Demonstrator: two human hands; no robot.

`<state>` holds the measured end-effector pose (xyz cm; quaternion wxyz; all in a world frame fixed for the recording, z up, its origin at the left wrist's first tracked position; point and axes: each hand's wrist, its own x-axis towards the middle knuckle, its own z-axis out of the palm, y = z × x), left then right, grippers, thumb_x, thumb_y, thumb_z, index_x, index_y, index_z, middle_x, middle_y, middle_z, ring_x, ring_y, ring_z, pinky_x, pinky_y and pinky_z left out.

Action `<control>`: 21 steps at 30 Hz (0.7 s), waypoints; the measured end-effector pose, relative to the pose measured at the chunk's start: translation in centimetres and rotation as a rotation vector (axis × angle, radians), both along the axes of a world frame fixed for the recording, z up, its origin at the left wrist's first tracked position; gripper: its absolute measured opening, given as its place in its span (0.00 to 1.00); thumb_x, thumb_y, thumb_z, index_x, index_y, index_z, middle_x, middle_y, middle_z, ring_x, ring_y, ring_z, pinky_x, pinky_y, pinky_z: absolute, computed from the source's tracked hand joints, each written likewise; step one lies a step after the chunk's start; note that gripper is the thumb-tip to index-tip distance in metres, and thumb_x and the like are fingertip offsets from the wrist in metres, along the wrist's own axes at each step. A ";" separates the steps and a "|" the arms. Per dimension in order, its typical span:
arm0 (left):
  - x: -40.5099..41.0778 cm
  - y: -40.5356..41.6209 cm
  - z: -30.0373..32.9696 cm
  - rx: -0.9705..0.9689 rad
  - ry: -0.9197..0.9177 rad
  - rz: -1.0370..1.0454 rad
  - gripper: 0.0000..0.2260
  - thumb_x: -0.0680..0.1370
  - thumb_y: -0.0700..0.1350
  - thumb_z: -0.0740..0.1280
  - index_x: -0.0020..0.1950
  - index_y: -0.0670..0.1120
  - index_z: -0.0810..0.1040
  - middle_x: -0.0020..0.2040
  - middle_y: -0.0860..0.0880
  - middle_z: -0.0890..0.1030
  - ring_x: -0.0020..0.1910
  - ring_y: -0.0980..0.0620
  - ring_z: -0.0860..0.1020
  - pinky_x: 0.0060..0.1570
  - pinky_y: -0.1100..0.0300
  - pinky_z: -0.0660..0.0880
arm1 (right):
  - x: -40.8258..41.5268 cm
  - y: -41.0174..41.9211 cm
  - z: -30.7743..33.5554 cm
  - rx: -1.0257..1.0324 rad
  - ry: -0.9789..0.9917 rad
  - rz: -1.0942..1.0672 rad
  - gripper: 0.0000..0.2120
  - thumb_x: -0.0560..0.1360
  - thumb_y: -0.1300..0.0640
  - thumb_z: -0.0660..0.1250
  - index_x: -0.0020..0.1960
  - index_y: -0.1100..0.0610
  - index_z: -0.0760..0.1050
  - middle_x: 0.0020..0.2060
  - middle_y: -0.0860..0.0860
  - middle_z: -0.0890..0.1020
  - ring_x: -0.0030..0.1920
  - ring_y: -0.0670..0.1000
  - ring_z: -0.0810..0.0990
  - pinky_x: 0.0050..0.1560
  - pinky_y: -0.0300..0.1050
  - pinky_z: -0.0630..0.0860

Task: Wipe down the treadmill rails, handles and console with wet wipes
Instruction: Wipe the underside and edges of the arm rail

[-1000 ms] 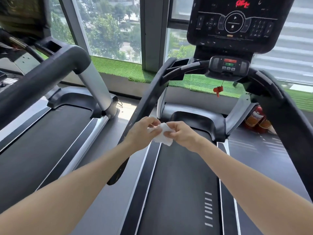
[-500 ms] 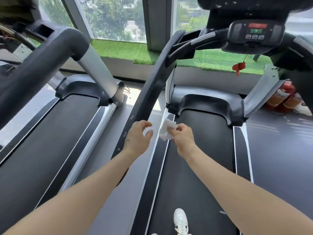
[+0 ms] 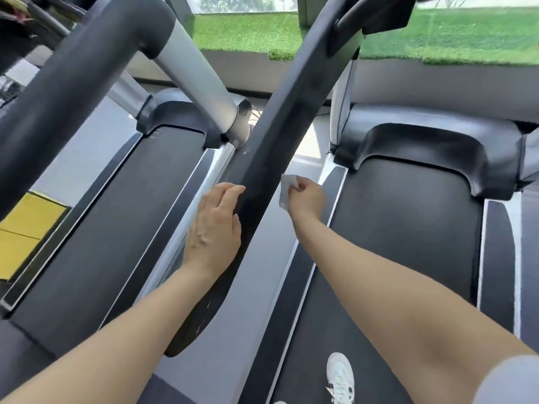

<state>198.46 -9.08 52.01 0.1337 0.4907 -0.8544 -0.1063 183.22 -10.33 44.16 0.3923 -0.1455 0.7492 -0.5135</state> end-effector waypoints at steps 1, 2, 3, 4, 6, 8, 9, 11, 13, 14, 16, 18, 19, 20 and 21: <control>0.1 0.1 -0.1 -0.011 -0.009 -0.010 0.20 0.77 0.34 0.62 0.68 0.44 0.71 0.66 0.49 0.71 0.64 0.50 0.67 0.56 0.57 0.71 | 0.4 -0.4 0.0 -0.011 -0.005 -0.008 0.14 0.80 0.60 0.58 0.61 0.57 0.78 0.50 0.52 0.80 0.49 0.53 0.76 0.47 0.40 0.74; 0.3 0.2 -0.2 -0.021 -0.017 -0.016 0.20 0.77 0.34 0.62 0.68 0.44 0.70 0.66 0.49 0.71 0.64 0.50 0.67 0.56 0.57 0.71 | 0.9 -0.7 0.1 -0.018 -0.002 -0.008 0.14 0.80 0.60 0.58 0.63 0.57 0.77 0.53 0.53 0.80 0.51 0.53 0.77 0.51 0.42 0.75; 0.4 0.3 -0.3 -0.026 -0.023 -0.015 0.20 0.77 0.34 0.62 0.69 0.45 0.70 0.66 0.49 0.70 0.64 0.50 0.67 0.57 0.57 0.71 | 1.5 -0.9 0.2 -0.021 0.012 0.007 0.15 0.81 0.59 0.58 0.64 0.57 0.76 0.55 0.53 0.80 0.52 0.53 0.78 0.53 0.42 0.75; 0.6 0.4 -0.4 -0.028 -0.027 -0.010 0.20 0.77 0.34 0.62 0.69 0.45 0.70 0.67 0.49 0.70 0.65 0.49 0.67 0.57 0.56 0.71 | 2.4 -0.9 0.3 -0.029 0.032 0.033 0.15 0.81 0.59 0.57 0.65 0.57 0.75 0.56 0.54 0.81 0.52 0.53 0.78 0.53 0.42 0.75; 0.8 0.7 -0.5 -0.033 -0.034 -0.014 0.20 0.77 0.34 0.63 0.69 0.44 0.70 0.67 0.48 0.70 0.65 0.48 0.68 0.58 0.55 0.72 | 4.2 -0.5 0.3 -0.041 0.088 0.099 0.16 0.81 0.59 0.56 0.67 0.56 0.73 0.56 0.55 0.81 0.53 0.55 0.79 0.52 0.43 0.77; 1.0 0.8 -0.7 -0.044 -0.037 -0.032 0.20 0.77 0.34 0.63 0.68 0.43 0.71 0.67 0.48 0.71 0.65 0.48 0.68 0.58 0.53 0.72 | 6.0 1.0 0.2 -0.070 0.122 0.171 0.16 0.82 0.58 0.55 0.68 0.54 0.71 0.55 0.54 0.80 0.53 0.54 0.79 0.48 0.39 0.74; 1.1 0.9 -0.8 -0.051 -0.034 -0.040 0.19 0.77 0.34 0.63 0.68 0.43 0.71 0.66 0.47 0.71 0.65 0.48 0.68 0.58 0.53 0.72 | 6.9 2.0 0.2 -0.100 0.119 0.207 0.16 0.82 0.57 0.54 0.69 0.53 0.69 0.55 0.52 0.79 0.51 0.51 0.78 0.47 0.36 0.72; 1.2 0.8 -0.9 -0.061 -0.021 -0.047 0.18 0.77 0.34 0.63 0.67 0.43 0.72 0.66 0.47 0.71 0.64 0.48 0.68 0.57 0.53 0.72 | 8.2 3.8 0.2 -0.146 0.068 0.247 0.17 0.82 0.55 0.54 0.70 0.50 0.68 0.54 0.50 0.78 0.49 0.47 0.75 0.48 0.32 0.69; 1.0 0.5 -1.0 -0.078 -0.019 -0.051 0.18 0.77 0.35 0.63 0.67 0.43 0.72 0.65 0.47 0.71 0.62 0.47 0.69 0.57 0.53 0.73 | 8.6 4.1 -0.1 -0.143 0.018 0.235 0.17 0.82 0.54 0.54 0.70 0.51 0.68 0.57 0.50 0.78 0.53 0.48 0.76 0.54 0.35 0.72; 0.8 0.2 -1.0 -0.088 -0.023 -0.058 0.17 0.78 0.35 0.62 0.67 0.43 0.72 0.64 0.47 0.72 0.62 0.47 0.69 0.56 0.53 0.73 | 8.4 3.6 -0.3 -0.127 0.002 0.210 0.17 0.83 0.55 0.53 0.70 0.52 0.69 0.58 0.51 0.78 0.56 0.51 0.77 0.57 0.39 0.73; -0.1 -0.6 -0.9 -0.097 -0.024 -0.072 0.17 0.78 0.35 0.62 0.67 0.43 0.71 0.64 0.47 0.71 0.61 0.48 0.69 0.56 0.53 0.73 | 7.2 1.8 -0.5 -0.089 -0.031 0.159 0.18 0.83 0.56 0.52 0.70 0.54 0.69 0.60 0.53 0.78 0.58 0.55 0.77 0.59 0.45 0.75; -1.3 -1.5 -0.8 -0.098 -0.014 -0.070 0.17 0.78 0.35 0.61 0.67 0.43 0.71 0.64 0.47 0.71 0.61 0.48 0.69 0.57 0.53 0.73 | 5.4 -0.1 -0.5 -0.076 -0.082 0.107 0.18 0.83 0.58 0.52 0.71 0.53 0.68 0.61 0.54 0.77 0.58 0.57 0.77 0.55 0.43 0.75; -1.9 -1.9 -0.8 -0.099 -0.009 -0.068 0.17 0.78 0.35 0.61 0.67 0.43 0.71 0.64 0.47 0.71 0.61 0.48 0.68 0.57 0.54 0.72 | 4.5 -1.0 -0.5 -0.077 -0.102 0.086 0.19 0.83 0.59 0.52 0.71 0.53 0.68 0.62 0.55 0.77 0.58 0.57 0.77 0.52 0.41 0.74; -2.4 -2.2 -0.8 -0.101 -0.008 -0.068 0.18 0.78 0.35 0.61 0.67 0.43 0.71 0.64 0.47 0.71 0.61 0.48 0.68 0.56 0.54 0.72 | 3.6 -1.8 -0.5 -0.072 -0.110 0.074 0.19 0.82 0.61 0.52 0.72 0.53 0.67 0.63 0.54 0.77 0.59 0.57 0.77 0.50 0.40 0.72; -2.7 -2.4 -0.9 -0.104 -0.009 -0.069 0.18 0.78 0.35 0.61 0.67 0.43 0.71 0.64 0.47 0.71 0.61 0.49 0.68 0.56 0.55 0.72 | 2.7 -2.6 -0.4 -0.064 -0.114 0.067 0.21 0.81 0.63 0.52 0.72 0.53 0.67 0.64 0.54 0.76 0.59 0.57 0.76 0.49 0.40 0.71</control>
